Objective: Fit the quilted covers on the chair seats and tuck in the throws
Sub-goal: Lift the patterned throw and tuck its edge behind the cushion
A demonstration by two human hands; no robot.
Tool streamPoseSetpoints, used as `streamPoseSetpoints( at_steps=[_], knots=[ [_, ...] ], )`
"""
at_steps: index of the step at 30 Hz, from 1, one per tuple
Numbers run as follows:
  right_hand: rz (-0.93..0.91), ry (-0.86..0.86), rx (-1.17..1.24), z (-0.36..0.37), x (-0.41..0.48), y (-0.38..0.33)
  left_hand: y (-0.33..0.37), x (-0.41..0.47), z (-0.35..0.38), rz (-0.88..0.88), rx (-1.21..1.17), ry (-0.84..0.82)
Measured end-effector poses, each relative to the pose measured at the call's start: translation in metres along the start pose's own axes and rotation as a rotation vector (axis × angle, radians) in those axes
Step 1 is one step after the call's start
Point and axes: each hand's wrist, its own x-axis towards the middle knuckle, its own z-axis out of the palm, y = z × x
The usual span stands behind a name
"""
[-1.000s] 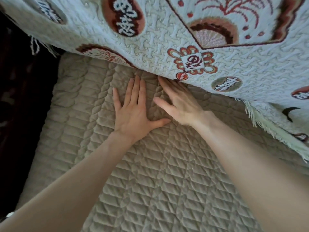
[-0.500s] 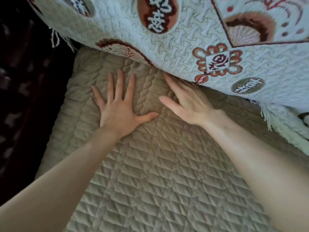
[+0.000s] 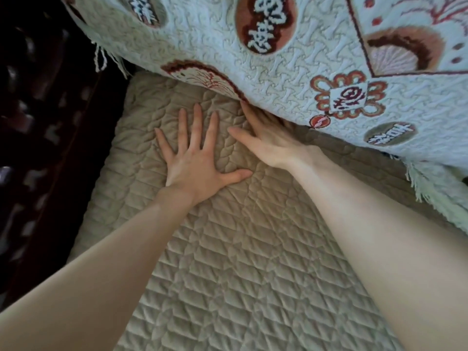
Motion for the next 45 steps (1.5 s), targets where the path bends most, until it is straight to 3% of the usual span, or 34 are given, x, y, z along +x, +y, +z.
streamPoseSetpoints(
  at_steps=[4,8,10,13,15,19,21,23,27,31,36,40,45],
  knots=[
    [-0.009,0.146,0.138,-0.007,-0.026,-0.008,-0.011,-0.009,-0.010,0.060,-0.098,0.020],
    [-0.209,0.398,-0.079,0.000,-0.063,-0.019,-0.021,0.005,-0.035,0.053,-0.150,0.279],
    [-0.179,0.390,-0.043,-0.003,-0.060,-0.016,-0.021,0.018,-0.045,0.080,-0.099,0.298],
    [0.002,0.235,0.024,-0.016,-0.043,-0.001,-0.017,0.030,-0.050,0.015,-0.070,0.148],
    [0.048,0.172,-0.026,-0.018,-0.037,0.005,-0.014,0.034,-0.052,-0.010,-0.052,0.151],
    [0.003,0.285,-0.023,-0.003,-0.057,0.005,0.001,0.018,-0.046,0.274,0.042,0.428],
    [-0.011,0.454,-0.041,0.005,-0.085,0.011,0.011,0.015,-0.041,0.370,0.074,0.410],
    [0.031,0.526,-0.088,0.006,-0.104,0.025,0.018,0.025,-0.044,0.338,0.093,0.322],
    [0.225,0.379,-0.061,-0.015,-0.096,0.054,0.016,0.039,-0.042,0.311,0.139,0.201],
    [0.209,0.261,-0.126,-0.011,-0.092,0.064,0.016,0.040,-0.040,0.123,0.085,0.100],
    [0.274,0.204,-0.073,-0.013,-0.086,0.063,0.030,0.021,-0.041,0.458,0.188,0.326],
    [0.300,0.158,-0.053,-0.024,-0.071,0.069,0.060,0.021,-0.042,0.538,0.168,0.192],
    [0.293,0.229,-0.047,-0.014,-0.095,0.068,0.071,0.038,-0.034,0.440,0.182,0.115]
  ],
)
